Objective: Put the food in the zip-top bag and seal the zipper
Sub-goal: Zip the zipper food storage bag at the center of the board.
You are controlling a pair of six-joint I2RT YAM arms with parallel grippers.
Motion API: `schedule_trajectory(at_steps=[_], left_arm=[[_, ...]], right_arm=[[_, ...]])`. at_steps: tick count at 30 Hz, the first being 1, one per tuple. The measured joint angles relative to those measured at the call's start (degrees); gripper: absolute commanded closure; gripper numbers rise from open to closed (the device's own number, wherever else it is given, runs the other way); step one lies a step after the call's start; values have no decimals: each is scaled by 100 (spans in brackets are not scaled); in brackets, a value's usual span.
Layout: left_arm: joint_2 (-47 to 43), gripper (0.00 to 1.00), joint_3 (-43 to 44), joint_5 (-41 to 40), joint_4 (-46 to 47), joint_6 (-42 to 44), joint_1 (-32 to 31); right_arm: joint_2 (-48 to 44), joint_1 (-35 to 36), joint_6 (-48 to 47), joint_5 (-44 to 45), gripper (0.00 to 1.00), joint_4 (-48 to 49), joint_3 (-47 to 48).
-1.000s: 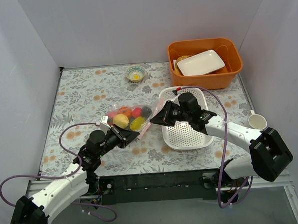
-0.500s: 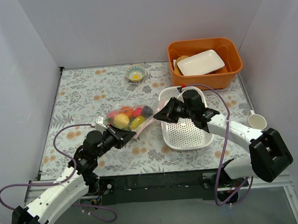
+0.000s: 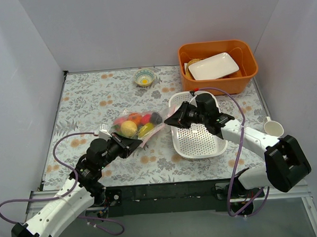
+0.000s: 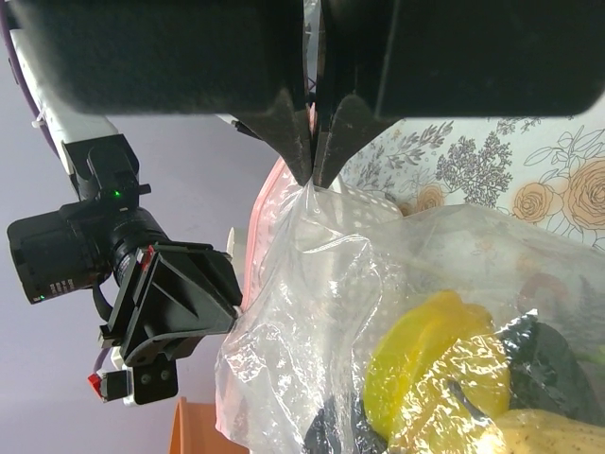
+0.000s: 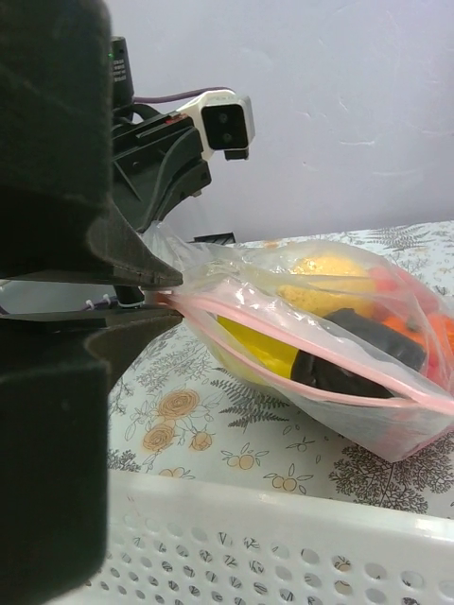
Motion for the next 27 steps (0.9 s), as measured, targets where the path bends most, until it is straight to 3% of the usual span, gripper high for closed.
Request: schedule_trajectory(at_steps=[27], left_arm=[[-184,100,339,-269,-789,0,0]], right_arm=[[328,-448,-413,-96,98,-133,341]])
